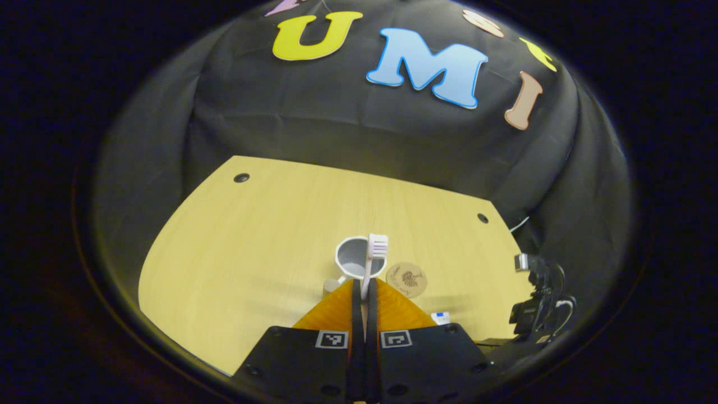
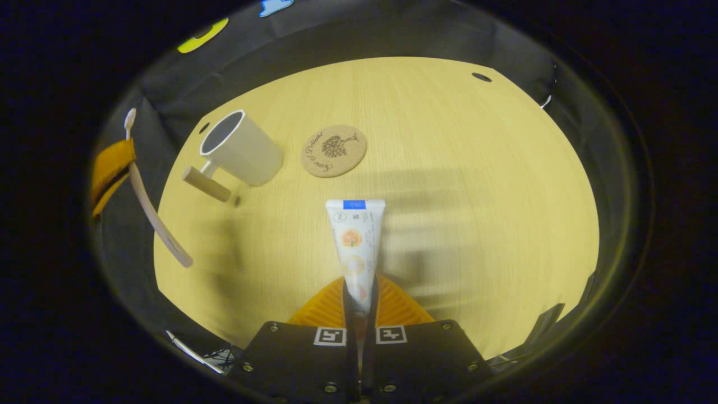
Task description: Put the toothbrush and toothpaste on the desktop into the cup, then pick up the cup and place it on the coaster on the desktop.
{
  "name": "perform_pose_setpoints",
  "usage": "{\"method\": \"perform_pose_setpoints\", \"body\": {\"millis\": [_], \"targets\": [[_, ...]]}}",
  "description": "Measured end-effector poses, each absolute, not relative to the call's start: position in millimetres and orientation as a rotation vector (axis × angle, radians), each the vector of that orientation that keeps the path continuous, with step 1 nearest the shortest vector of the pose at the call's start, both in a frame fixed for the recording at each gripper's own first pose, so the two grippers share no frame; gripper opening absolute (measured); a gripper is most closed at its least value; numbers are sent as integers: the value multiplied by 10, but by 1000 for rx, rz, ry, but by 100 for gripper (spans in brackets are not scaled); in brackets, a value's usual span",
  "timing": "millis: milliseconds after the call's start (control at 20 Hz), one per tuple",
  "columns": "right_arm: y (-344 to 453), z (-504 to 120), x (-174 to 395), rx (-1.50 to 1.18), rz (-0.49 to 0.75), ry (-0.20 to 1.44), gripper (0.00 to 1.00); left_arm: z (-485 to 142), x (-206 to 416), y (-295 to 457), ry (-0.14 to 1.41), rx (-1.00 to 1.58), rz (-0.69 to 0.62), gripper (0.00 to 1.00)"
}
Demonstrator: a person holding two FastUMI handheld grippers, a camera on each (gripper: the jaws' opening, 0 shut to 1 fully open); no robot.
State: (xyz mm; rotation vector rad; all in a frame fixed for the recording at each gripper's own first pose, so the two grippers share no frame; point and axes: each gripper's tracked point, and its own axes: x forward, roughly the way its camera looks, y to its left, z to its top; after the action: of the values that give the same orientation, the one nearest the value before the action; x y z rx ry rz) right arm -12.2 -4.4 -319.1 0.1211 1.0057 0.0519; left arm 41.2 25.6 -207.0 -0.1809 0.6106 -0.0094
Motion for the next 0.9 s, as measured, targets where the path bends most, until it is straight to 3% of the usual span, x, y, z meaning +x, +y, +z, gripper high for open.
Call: {"method": "perform_pose_setpoints", "body": {"millis": [400, 900], "targets": [[-19, -3079, -59, 171, 45, 989, 5, -1751, 1263, 425, 497, -188, -21, 7], [92, -2389, 289, 256, 65, 845, 5, -2222, 1852, 367, 512, -92, -62, 7]]}}
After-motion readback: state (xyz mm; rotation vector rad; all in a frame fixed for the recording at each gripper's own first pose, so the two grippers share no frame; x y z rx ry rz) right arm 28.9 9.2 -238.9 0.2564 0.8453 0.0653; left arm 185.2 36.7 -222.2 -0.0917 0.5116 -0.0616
